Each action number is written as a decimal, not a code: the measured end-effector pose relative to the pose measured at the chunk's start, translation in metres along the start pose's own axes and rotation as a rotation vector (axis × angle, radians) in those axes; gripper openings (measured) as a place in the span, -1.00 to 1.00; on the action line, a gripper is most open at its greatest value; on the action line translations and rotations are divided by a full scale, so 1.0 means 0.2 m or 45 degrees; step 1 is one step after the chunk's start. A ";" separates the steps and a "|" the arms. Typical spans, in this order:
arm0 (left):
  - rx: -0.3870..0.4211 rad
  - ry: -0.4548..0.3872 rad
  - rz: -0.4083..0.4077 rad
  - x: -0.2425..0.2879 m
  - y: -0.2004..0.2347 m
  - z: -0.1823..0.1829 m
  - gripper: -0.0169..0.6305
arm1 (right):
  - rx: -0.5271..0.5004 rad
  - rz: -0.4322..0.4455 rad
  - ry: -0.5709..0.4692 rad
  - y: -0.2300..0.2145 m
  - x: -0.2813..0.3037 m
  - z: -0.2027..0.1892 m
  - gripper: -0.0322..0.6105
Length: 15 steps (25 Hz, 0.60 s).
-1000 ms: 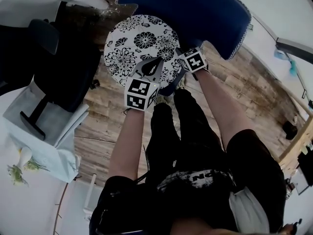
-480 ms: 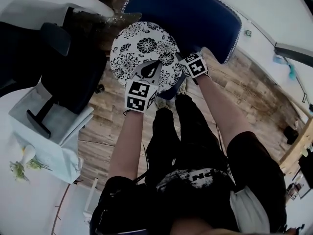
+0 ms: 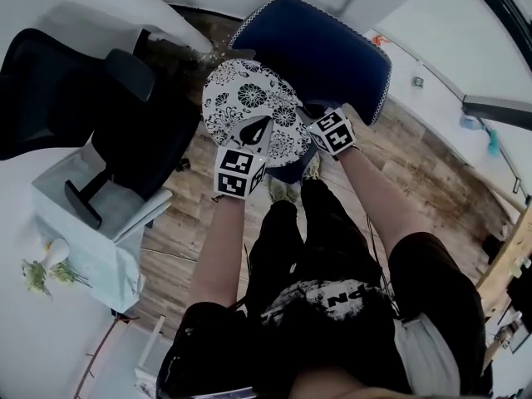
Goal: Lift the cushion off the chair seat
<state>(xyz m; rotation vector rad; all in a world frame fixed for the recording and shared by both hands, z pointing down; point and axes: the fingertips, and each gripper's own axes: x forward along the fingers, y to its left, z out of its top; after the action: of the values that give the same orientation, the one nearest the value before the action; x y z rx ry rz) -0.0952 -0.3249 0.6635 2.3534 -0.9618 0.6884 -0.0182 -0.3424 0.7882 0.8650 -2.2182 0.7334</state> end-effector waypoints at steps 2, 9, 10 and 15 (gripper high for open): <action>0.004 -0.004 0.015 -0.06 -0.01 0.03 -0.91 | -0.004 0.003 -0.029 0.03 -0.07 0.06 -0.80; 0.023 -0.059 0.064 -0.24 -0.02 0.19 -0.91 | -0.037 -0.010 -0.127 0.09 -0.31 0.29 -0.80; 0.025 -0.071 0.069 -0.26 -0.02 0.22 -0.91 | -0.044 -0.011 -0.145 0.09 -0.35 0.33 -0.80; 0.042 -0.116 0.088 -0.37 -0.06 0.32 -0.91 | -0.105 -0.027 -0.237 0.14 -0.54 0.51 -0.81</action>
<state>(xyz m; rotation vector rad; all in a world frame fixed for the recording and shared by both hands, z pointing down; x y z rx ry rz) -0.1148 -0.3208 0.5665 2.4079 -1.0832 0.6323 -0.0129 -0.3536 0.6381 0.9475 -2.3805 0.5662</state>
